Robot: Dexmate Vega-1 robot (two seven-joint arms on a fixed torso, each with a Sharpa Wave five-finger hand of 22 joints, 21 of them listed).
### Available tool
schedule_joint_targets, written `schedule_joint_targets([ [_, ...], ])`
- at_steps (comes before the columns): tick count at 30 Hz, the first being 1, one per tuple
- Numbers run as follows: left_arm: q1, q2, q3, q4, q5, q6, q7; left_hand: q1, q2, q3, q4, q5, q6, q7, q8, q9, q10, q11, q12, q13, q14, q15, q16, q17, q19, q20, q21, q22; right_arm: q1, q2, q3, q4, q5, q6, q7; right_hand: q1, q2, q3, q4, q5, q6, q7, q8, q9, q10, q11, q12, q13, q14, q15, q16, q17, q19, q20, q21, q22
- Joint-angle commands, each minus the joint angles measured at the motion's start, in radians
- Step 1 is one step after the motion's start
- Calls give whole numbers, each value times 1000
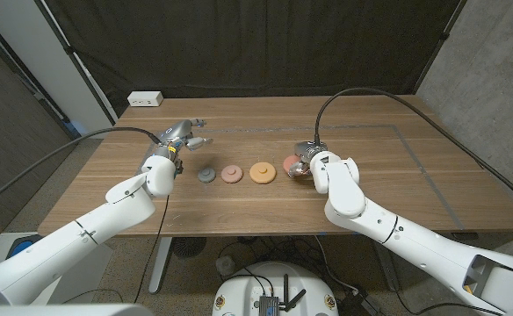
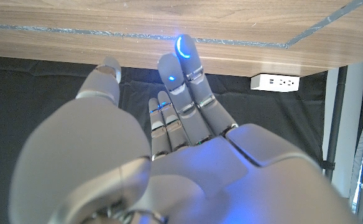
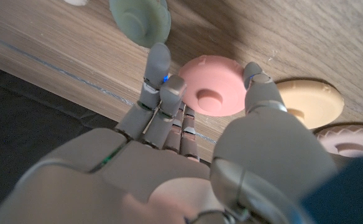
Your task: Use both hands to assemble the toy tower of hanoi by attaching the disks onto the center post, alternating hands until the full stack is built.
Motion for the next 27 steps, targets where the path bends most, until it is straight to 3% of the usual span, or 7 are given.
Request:
schedule_joint_targets([
  [1, -1, 1, 5, -1, 1, 0, -6, 1, 8, 2, -3, 6, 13, -2, -2, 1, 4, 6, -6, 3, 8, -66, 4, -2, -4, -113, 8, 0, -16, -3, 23, -35, -26, 27, 8, 43, 61, 73, 62, 11, 144, -128, 7, 4, 158, -141, 4, 37, 11, -70, -6, 2, 16, -96, 2, 6],
  [13, 5, -2, -3, 3, -7, -15, 4, -1, 8, 2, -2, 6, 15, -3, -2, 1, 6, 4, -8, 2, 7, -66, 5, -3, -5, -112, 16, -6, -31, 7, 45, -63, -75, 56, 51, 34, 59, 83, 64, 21, 153, -129, 8, 3, 167, -144, -1, 42, 25, -70, -2, 10, 20, -95, 0, 7],
  [27, 16, 4, -11, 6, -12, -20, 7, -1, 8, 3, -3, 7, 16, -4, -2, 1, 7, 4, -8, 3, 9, -66, 8, -2, -9, -112, 25, -13, -58, 12, 76, -80, -68, 132, 31, 25, 56, 94, 64, 30, 159, -128, 8, 3, 176, -148, -5, 46, 32, -70, -3, 9, 25, -95, -1, 7],
])
